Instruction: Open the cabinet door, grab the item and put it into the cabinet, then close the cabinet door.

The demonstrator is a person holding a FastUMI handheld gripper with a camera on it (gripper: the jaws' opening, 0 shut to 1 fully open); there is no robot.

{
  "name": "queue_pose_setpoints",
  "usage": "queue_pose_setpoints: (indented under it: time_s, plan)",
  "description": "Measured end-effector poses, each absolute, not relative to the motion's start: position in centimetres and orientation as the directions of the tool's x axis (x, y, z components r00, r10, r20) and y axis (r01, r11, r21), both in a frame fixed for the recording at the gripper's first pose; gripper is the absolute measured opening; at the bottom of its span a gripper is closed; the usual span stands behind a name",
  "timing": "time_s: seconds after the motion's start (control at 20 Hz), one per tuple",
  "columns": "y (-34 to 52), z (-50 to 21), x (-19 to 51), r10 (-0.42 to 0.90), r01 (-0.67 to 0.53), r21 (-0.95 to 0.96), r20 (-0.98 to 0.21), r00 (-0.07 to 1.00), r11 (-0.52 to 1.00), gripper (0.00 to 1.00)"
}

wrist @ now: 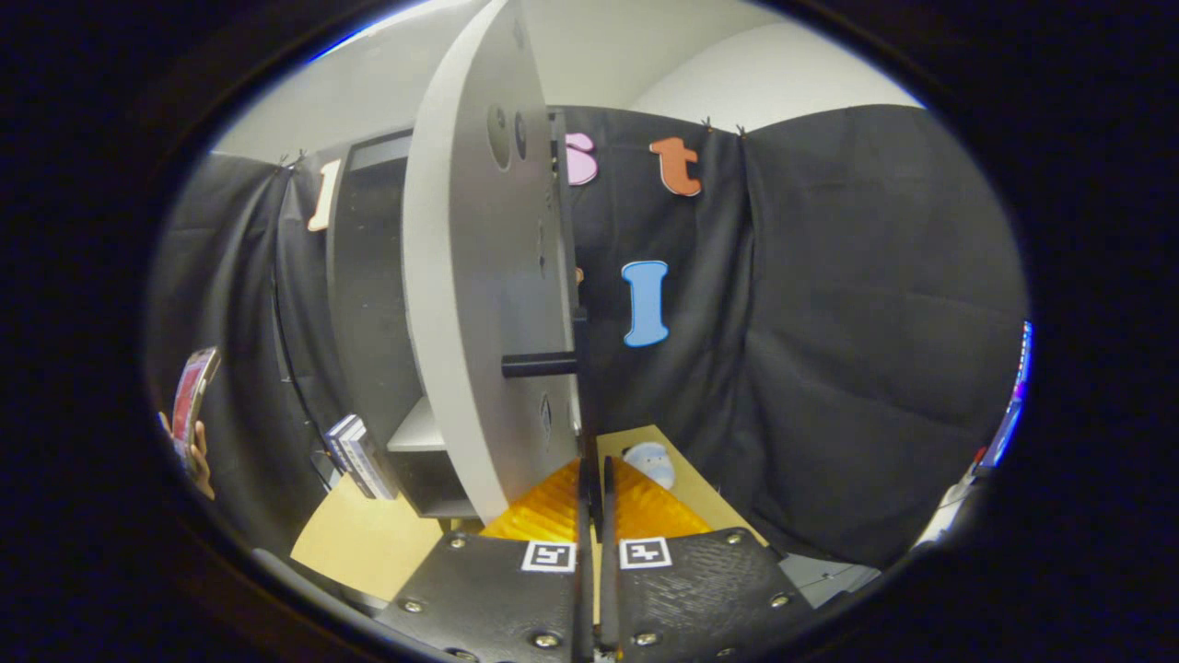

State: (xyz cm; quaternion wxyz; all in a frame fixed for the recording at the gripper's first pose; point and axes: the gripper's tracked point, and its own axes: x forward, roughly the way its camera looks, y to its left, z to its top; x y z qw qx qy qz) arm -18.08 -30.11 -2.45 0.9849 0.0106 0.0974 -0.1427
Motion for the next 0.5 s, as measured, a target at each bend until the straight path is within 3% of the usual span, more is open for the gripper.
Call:
queue_pose_setpoints:
  time_s: [0.5]
  plan:
    - [-33.6,-3.0,-23.3,-0.49,0.483,-0.079,-0.165,0.856,0.872,0.03]
